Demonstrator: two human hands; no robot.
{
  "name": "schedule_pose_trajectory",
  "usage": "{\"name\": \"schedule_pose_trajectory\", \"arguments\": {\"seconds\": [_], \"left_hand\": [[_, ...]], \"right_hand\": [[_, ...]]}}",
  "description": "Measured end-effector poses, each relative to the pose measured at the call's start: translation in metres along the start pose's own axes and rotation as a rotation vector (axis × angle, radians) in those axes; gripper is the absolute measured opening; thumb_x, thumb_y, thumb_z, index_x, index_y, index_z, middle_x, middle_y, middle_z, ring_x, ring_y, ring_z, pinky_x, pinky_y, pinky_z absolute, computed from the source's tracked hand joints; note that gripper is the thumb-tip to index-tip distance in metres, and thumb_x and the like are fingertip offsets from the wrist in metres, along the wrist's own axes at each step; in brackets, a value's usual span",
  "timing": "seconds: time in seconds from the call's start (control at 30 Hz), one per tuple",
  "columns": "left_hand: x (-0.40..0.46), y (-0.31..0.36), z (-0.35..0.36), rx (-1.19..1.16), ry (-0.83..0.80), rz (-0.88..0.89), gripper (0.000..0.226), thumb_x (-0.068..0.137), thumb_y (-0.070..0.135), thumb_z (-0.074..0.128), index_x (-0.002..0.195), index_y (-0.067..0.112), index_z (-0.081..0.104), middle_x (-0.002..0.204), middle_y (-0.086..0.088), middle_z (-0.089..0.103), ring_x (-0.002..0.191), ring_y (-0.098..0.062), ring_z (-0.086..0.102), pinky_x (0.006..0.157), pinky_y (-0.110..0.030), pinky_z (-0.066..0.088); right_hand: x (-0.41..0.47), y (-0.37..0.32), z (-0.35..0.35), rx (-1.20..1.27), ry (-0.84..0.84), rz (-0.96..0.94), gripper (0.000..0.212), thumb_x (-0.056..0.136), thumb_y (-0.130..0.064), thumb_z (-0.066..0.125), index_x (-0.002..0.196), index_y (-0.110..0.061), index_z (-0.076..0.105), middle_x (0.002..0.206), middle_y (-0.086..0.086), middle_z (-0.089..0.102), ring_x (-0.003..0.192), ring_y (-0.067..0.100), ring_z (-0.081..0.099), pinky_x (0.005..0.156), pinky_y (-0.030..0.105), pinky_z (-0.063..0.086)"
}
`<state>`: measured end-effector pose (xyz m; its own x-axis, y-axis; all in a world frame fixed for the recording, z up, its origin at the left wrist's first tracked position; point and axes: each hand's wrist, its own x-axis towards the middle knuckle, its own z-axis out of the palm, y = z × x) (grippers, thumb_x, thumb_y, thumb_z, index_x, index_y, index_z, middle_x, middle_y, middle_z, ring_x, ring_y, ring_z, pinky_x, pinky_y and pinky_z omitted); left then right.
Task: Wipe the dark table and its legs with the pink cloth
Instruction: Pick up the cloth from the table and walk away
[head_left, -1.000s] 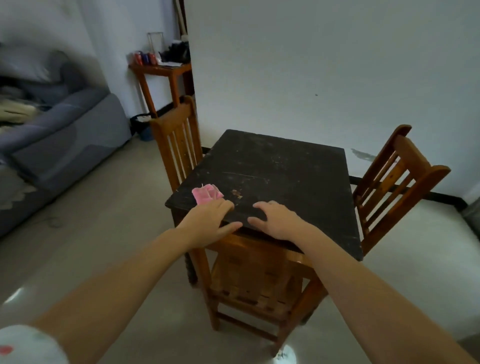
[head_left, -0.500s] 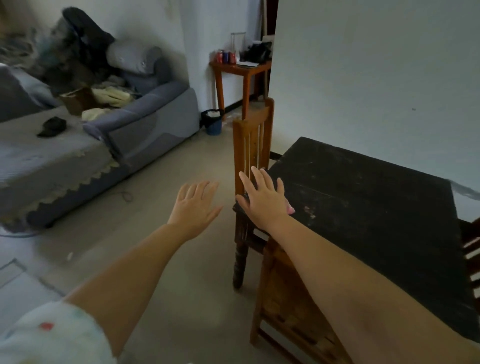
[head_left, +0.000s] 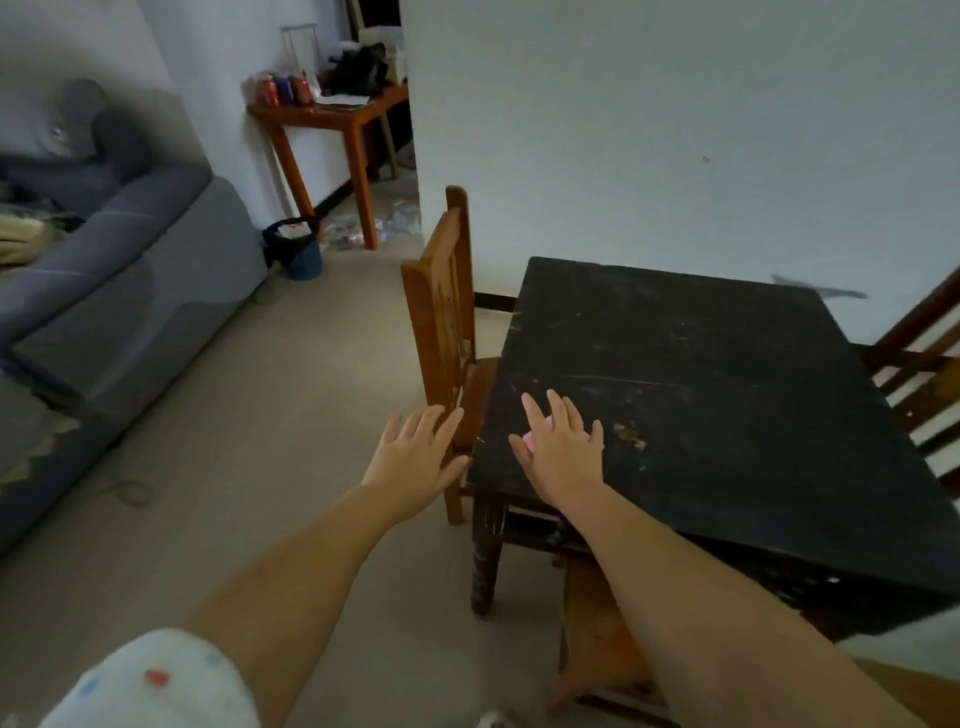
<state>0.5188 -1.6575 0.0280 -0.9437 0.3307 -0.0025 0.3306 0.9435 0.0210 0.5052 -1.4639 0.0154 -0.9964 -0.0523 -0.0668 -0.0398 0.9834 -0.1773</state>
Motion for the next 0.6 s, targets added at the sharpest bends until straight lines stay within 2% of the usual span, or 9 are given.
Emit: {"name": "schedule_pose_trajectory", "arguments": {"seconds": [0.13,0.27,0.47,0.6], "left_hand": [[0.059,-0.004,0.023,-0.013,-0.053,0.149,0.060,0.094,0.053,0.024,0.146,0.025,0.009,0.153,-0.003,0.018,0.141,-0.022,0.013,0.116,-0.044,0.008],[0.107,-0.010,0.046,-0.025,-0.144,0.247,0.060,0.094,0.054,0.024,0.146,0.028,0.006,0.154,-0.001,0.015,0.142,-0.021,0.010,0.114,-0.041,0.004],[0.159,-0.018,0.084,-0.043,-0.273,0.426,0.061,0.095,0.052,0.025,0.146,0.025,0.007,0.153,-0.003,0.016,0.141,-0.020,0.012,0.116,-0.040,0.007],[0.189,-0.015,0.118,-0.028,-0.281,0.569,0.060,0.096,0.050,0.025,0.146,0.022,0.009,0.154,-0.005,0.014,0.142,-0.020,0.010,0.114,-0.038,0.003]], "right_hand": [[0.031,0.023,0.025,0.036,-0.022,0.186,0.061,0.095,-0.052,0.034,0.147,-0.033,0.007,0.158,0.004,0.008,0.145,0.025,0.004,0.112,0.057,0.012],[0.047,0.033,0.046,0.069,-0.127,0.307,0.066,0.095,-0.046,0.039,0.147,-0.033,0.001,0.158,0.004,0.005,0.145,0.027,0.002,0.113,0.057,0.010],[0.060,0.037,0.076,0.157,-0.175,0.399,0.070,0.091,-0.051,0.042,0.144,-0.040,-0.003,0.156,0.002,0.005,0.144,0.029,0.003,0.114,0.055,0.008],[0.066,0.043,0.102,0.134,-0.179,0.463,0.069,0.092,-0.056,0.035,0.147,-0.037,-0.003,0.157,0.005,0.000,0.144,0.030,0.004,0.117,0.051,0.007]]}}
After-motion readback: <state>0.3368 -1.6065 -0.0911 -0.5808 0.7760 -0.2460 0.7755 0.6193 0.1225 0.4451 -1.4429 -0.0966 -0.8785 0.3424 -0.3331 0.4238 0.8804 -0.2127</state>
